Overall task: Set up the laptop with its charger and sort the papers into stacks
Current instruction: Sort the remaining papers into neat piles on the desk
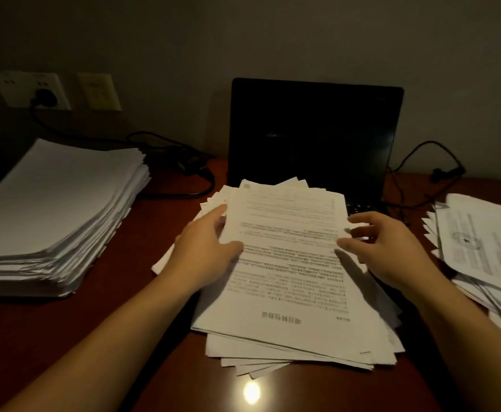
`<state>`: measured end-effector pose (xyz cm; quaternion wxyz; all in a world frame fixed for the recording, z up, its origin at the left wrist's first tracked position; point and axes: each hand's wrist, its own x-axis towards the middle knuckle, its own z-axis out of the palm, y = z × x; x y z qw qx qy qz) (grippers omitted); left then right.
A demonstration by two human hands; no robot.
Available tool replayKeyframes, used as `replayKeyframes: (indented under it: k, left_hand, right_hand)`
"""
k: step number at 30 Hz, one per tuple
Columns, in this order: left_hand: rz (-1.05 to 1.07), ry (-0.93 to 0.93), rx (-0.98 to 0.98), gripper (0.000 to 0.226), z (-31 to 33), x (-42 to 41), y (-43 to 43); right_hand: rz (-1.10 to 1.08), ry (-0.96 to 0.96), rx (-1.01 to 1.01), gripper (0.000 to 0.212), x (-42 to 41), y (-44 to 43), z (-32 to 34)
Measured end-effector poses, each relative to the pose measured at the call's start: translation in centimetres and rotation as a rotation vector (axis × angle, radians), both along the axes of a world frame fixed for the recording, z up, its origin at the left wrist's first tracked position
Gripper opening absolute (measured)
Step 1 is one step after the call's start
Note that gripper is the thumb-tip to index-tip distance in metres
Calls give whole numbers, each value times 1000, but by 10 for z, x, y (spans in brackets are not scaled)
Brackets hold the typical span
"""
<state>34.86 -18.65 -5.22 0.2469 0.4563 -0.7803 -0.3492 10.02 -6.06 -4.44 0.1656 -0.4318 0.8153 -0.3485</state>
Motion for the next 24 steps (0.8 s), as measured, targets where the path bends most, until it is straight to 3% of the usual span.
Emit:
replayKeyframes:
  k: [2,4,11,19,21,24]
  left_hand:
    - [47,147,167,80,0,0,-3]
    - [57,220,200,77,-3,0,-4]
    - [61,278,-94,9,-7,3,-3]
    - [206,564,-91,16,4,7,-3]
    - [207,631,-45,16,6,7,-3]
    - [173,689,-20,17,10,6,-2]
  right_hand:
    - [12,-32,-19,54,1,-1,-2]
    - [13,-79,-53,55,4,-2,-4]
    - [-7,-222,-184,64,11,-5,-6]
    - [21,-344,-238,71,18,-7,-2]
    - [25,-355,-263,64,23,-5,0]
    - [47,-435,-328,32,31,-4,4]
